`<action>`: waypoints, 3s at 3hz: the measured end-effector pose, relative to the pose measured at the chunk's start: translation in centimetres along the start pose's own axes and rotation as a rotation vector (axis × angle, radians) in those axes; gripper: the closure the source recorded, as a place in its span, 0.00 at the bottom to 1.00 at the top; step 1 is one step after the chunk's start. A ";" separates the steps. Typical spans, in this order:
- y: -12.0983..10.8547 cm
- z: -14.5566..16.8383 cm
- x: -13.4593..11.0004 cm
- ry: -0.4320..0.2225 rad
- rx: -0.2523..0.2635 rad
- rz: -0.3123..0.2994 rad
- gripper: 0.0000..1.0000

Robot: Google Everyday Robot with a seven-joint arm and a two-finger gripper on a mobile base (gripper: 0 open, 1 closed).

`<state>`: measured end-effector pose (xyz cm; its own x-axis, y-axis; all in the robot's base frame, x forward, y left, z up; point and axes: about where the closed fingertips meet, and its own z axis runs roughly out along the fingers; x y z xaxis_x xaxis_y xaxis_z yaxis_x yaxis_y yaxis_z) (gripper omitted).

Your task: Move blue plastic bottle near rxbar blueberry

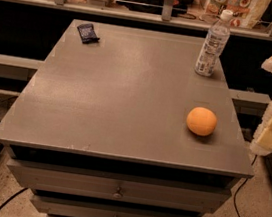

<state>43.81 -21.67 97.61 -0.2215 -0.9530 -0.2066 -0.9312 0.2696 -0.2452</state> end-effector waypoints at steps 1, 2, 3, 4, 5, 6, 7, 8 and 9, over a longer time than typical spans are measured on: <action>-0.2 -0.2 -0.1 -0.014 0.010 0.000 0.00; -1.2 -0.4 -0.4 -0.106 0.032 0.008 0.00; -4.4 -0.4 -0.8 -0.296 0.084 0.090 0.00; -6.6 -0.1 -0.9 -0.404 0.109 0.144 0.00; -9.1 0.7 -0.9 -0.515 0.106 0.195 0.00; -12.7 1.9 -1.7 -0.626 0.087 0.226 0.00; -12.8 2.1 -1.9 -0.633 0.089 0.237 0.00; -15.9 3.4 -2.8 -0.684 0.151 0.327 0.00; -19.5 4.6 -3.6 -0.759 0.224 0.417 0.00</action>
Offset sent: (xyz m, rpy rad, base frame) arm 0.0263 -0.0033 0.0125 0.2373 -0.1148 0.0307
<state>64.12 -22.87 98.75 -0.2043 -0.4446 -0.8721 -0.7217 0.6703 -0.1727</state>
